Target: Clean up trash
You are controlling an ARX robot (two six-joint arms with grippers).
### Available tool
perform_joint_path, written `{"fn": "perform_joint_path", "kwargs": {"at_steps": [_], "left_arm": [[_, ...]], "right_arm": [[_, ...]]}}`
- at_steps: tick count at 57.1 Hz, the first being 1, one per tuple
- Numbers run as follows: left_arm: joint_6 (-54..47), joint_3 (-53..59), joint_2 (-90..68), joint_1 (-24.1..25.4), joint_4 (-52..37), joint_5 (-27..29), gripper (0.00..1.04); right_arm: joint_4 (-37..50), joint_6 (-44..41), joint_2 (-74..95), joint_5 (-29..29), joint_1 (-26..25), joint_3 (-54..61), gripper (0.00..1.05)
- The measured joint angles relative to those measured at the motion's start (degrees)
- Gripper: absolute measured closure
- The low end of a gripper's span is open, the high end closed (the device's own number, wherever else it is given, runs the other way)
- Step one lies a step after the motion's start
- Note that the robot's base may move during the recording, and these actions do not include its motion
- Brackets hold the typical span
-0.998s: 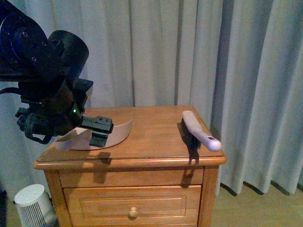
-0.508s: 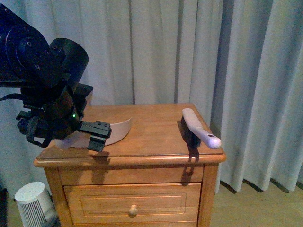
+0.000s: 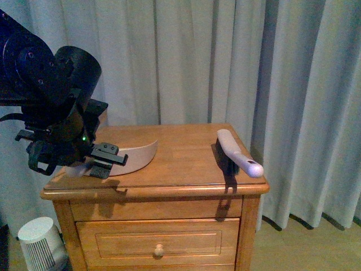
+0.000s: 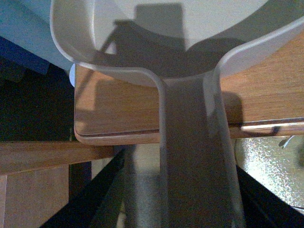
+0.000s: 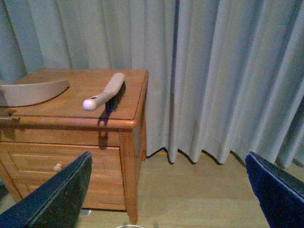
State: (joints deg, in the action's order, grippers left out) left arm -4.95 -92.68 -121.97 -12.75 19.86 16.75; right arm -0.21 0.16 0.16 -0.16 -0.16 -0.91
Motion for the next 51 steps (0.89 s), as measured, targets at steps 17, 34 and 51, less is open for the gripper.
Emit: {"fn": "perform_joint_path", "kwargs": {"at_steps": [17, 34, 51], "left_arm": [[-0.44, 0.00, 0.00, 0.02, -0.11, -0.15, 0.76], [-0.98, 2.38, 2.12, 0.98, -5.68, -1.03, 0.76], [-9.01, 13.53, 17.44, 2.32, -21.07, -0.28, 0.76]], "right_arm": [[0.00, 0.00, 0.00, 0.00, 0.00, 0.00, 0.07], [0.00, 0.00, 0.00, 0.00, 0.00, 0.00, 0.07], [0.00, 0.00, 0.00, 0.02, 0.00, 0.00, 0.07]]}}
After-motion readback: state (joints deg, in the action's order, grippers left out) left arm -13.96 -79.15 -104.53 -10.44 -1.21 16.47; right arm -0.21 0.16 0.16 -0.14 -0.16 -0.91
